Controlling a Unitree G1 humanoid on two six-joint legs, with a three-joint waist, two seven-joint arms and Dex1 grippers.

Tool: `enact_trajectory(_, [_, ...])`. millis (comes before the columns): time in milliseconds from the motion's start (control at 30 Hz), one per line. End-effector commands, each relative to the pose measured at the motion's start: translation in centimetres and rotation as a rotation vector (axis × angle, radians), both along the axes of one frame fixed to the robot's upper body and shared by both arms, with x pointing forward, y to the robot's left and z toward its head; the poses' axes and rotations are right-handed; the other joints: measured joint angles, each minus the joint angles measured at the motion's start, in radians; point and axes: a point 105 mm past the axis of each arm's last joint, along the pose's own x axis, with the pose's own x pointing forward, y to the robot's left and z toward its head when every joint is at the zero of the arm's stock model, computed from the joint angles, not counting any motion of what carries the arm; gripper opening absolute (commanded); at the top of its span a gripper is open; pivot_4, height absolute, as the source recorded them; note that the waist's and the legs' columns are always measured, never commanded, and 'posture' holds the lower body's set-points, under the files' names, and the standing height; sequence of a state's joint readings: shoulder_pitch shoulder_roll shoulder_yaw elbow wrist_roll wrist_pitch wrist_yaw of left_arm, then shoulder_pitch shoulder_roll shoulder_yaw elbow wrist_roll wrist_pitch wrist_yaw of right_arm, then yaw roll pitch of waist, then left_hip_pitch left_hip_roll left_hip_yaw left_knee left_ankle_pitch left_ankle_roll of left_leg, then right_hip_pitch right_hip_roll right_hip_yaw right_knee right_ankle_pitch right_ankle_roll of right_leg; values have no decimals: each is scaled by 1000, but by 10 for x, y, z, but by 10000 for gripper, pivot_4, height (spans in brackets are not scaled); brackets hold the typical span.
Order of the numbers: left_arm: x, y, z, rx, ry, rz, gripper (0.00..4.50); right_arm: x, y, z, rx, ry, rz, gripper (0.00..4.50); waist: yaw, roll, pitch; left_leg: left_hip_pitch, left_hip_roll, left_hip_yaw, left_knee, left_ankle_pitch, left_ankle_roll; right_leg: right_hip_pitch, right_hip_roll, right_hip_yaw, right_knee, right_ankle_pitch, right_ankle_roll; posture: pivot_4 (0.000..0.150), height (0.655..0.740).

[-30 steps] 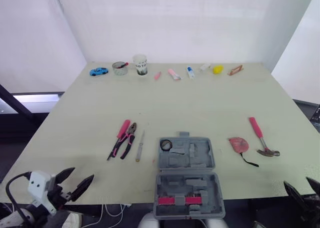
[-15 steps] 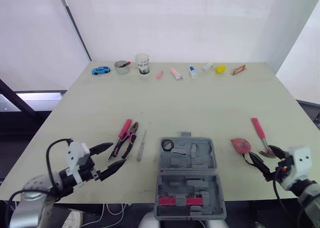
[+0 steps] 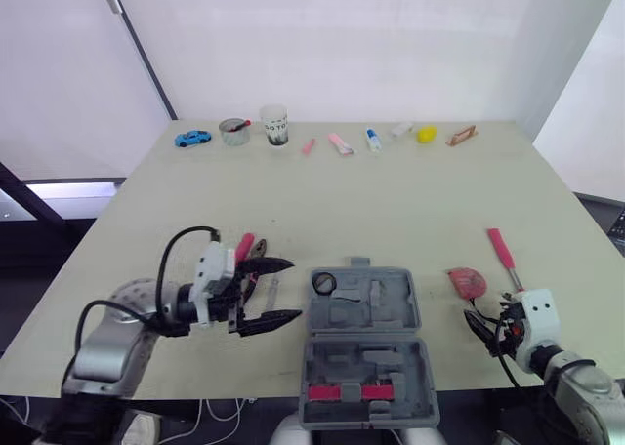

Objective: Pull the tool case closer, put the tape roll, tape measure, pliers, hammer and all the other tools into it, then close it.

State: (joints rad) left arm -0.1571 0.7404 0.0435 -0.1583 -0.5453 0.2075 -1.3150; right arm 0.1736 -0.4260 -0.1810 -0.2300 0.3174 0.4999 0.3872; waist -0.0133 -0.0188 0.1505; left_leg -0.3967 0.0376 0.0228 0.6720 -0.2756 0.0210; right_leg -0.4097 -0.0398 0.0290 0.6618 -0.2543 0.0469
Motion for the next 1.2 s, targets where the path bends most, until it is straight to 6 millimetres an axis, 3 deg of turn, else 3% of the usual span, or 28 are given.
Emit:
enact_trajectory(33, [-4, -12, 15, 0, -35, -109, 45000, 5, -2, 1, -27, 3, 4, 44101, 0, 0, 0, 0, 0, 0, 0, 0, 0, 0, 0, 0, 0, 0, 0, 1500, 7400])
enact_trajectory(300, [3, -22, 23, 1, -76, -150, 45000, 7, -3, -3, -17, 6, -7, 44101, -1, 0, 0, 0, 1, 0, 0, 0, 0, 0, 1, 1, 0, 0, 0, 1500, 7400])
enact_trajectory(400, [3, -25, 23, -26, -64, -162, 45000, 10, -5, -2, -27, -9, -26, 38009, 0, 0, 0, 0, 1, 0, 0, 0, 0, 0, 2, 1, 0, 0, 0, 1500, 7400])
enact_trajectory(433, [4, -26, 24, -30, -65, -165, 45000, 11, -4, -2, -21, -12, -29, 30153, 0, 0, 0, 0, 1, 0, 0, 0, 0, 0, 2, 1, 0, 0, 0, 1500, 7400])
enact_trajectory(467, [4, -27, 24, -34, -67, -166, 45000, 12, -3, -1, -15, -13, -29, 29265, 0, 0, 0, 0, 1, 0, 0, 0, 0, 0, 2, 1, 0, 0, 0, 1500, 7400])
enact_trajectory(567, [5, -28, 23, -37, -67, -168, 45000, 11, -2, -2, -16, -10, -21, 17507, -1, 0, 0, 0, 1, 0, 0, 0, 0, 0, 2, 1, 0, 0, 0, 1500, 7400])
enact_trajectory(667, [6, -29, 21, -27, -72, -165, 45000, 10, -3, -2, -21, -9, -19, 2340, 0, 0, 0, 0, 1, -1, 0, 0, 0, 0, 2, 1, 0, 0, 0, 1500, 7400])
enact_trajectory(700, [7, -28, 20, -20, -78, -162, 45000, 8, -3, -2, -35, -8, -6, 399, 0, 0, 0, 0, 1, -1, 0, 0, 0, 0, 2, 1, 0, 0, 0, 1500, 7400])
enact_trajectory(933, [9, -30, 19, -24, -88, -174, 45000, 4, 0, 4, -72, -18, 62, 399, 1, 0, 0, 0, 1, 0, 0, 0, 0, 0, 2, 1, 0, 0, 0, 1500, 7400])
enact_trajectory(1200, [6, -34, 23, -41, -91, -205, 45000, -14, 10, 7, -85, 32, 190, 399, 1, 0, 0, 0, 1, -1, 0, 0, 0, 0, 2, 1, 0, 0, 0, 1500, 7400])
